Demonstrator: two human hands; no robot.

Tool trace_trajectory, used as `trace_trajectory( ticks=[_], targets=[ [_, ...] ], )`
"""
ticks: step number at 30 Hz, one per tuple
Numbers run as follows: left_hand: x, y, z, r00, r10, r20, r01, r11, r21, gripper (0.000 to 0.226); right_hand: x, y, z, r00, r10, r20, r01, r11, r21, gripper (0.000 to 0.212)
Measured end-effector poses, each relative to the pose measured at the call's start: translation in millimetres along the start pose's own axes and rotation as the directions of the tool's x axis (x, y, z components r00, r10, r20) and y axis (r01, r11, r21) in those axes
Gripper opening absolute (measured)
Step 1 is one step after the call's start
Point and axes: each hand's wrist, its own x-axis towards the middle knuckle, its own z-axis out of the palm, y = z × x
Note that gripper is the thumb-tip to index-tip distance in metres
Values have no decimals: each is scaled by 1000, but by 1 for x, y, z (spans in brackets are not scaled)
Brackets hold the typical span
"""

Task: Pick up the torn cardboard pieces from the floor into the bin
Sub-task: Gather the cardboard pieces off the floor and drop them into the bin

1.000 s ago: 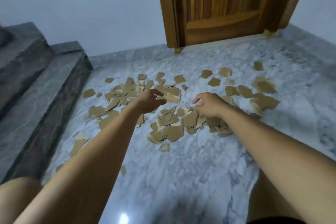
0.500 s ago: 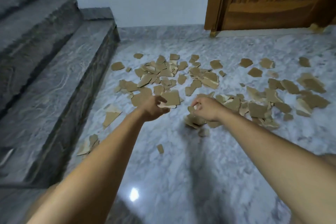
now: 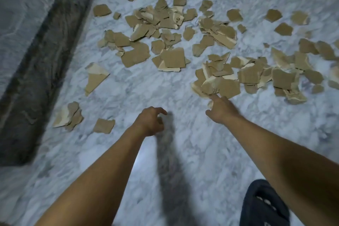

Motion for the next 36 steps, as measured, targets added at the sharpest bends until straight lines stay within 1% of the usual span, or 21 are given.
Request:
trace_trajectory(
  ticks=[2, 3, 4, 6, 8, 9, 11, 12, 14, 15, 17, 18, 20, 21, 23, 26, 29, 31, 33, 34, 36],
  targets=[
    [11, -5, 22, 1000, 11, -20, -10, 999, 52, 47, 15, 10, 19, 999, 8, -33, -8, 1000, -7, 57],
    [15, -9, 30, 998, 15, -59, -10, 997, 71, 45, 20, 13, 27, 997, -3, -83, 0, 1000, -29, 53],
    [19, -13, 36, 994, 13, -110, -5, 997, 73, 41, 27, 18, 35, 986, -40, -159, 29, 997, -66, 49],
    [27, -19, 44, 983, -5, -185, 13, 999, 44, 33, 36, 27, 47, 934, -163, -319, 130, 984, -123, 36],
    [32, -21, 46, 980, -68, -189, 69, 998, 0, 30, 44, 33, 49, 892, -210, -399, 206, 977, -53, 24],
    [34, -20, 46, 978, -113, -176, 111, 994, -22, 26, 46, 33, 46, 888, -211, -408, 234, 972, 9, 24],
    [37, -16, 44, 973, -183, -138, 182, 983, -16, 15, 48, 31, 39, 914, -190, -357, 252, 958, 136, 30],
    [39, -11, 42, 972, -200, -121, 200, 980, -13, 11, 50, 32, 35, 941, -162, -298, 230, 951, 209, 30],
    [42, 7, 34, 975, -203, -93, 199, 979, -45, 6, 56, 35, 25, 983, -127, -130, 164, 929, 332, 24],
    [45, 19, 28, 978, -196, -77, 191, 979, -71, 4, 58, 37, 20, 989, -138, -52, 147, 926, 348, 19],
    [53, 49, 11, 984, -171, -57, 164, 980, -108, 2, 62, 41, -4, 984, -175, 29, 157, 936, 315, 7],
    [60, 69, 0, 986, -156, -55, 148, 981, -123, 4, 64, 44, -23, 981, -187, 43, 167, 943, 287, 7],
    [73, 106, -22, 989, -138, -58, 127, 978, -164, 6, 68, 48, -61, 985, -172, 23, 163, 961, 225, 20],
    [79, 126, -32, 991, -121, -50, 111, 978, -176, 6, 70, 52, -81, 988, -156, 7, 150, 963, 222, 20],
    [88, 157, -45, 996, -83, -16, 79, 978, -191, 6, 74, 59, -113, 991, -137, 9, 130, 958, 254, 9],
    [107, 182, -46, 998, -42, 36, 47, 985, -164, 5, 79, 68, -142, 992, -120, 38, 104, 952, 287, 22],
    [129, 184, -29, 997, -58, 54, 64, 993, -100, 13, 89, 72, -140, 991, -103, 83, 74, 953, 295, 26],
    [141, 178, -17, 994, -87, 65, 91, 994, -65, 23, 100, 69, -128, 982, -110, 153, 61, 955, 291, 26],
    [158, 173, -9, 992, -97, 87, 97, 995, 0, 33, 110, 65, -115, 974, -119, 193, 67, 964, 255, 23],
    [167, 171, -6, 993, -87, 74, 86, 996, 22, 34, 114, 62, -111, 972, -135, 194, 93, 973, 213, 22],
    [189, 166, 2, 998, -65, 24, 63, 996, 58, 33, 123, 60, -101, 980, -144, 135, 131, 986, 107, 22]
  ],
)
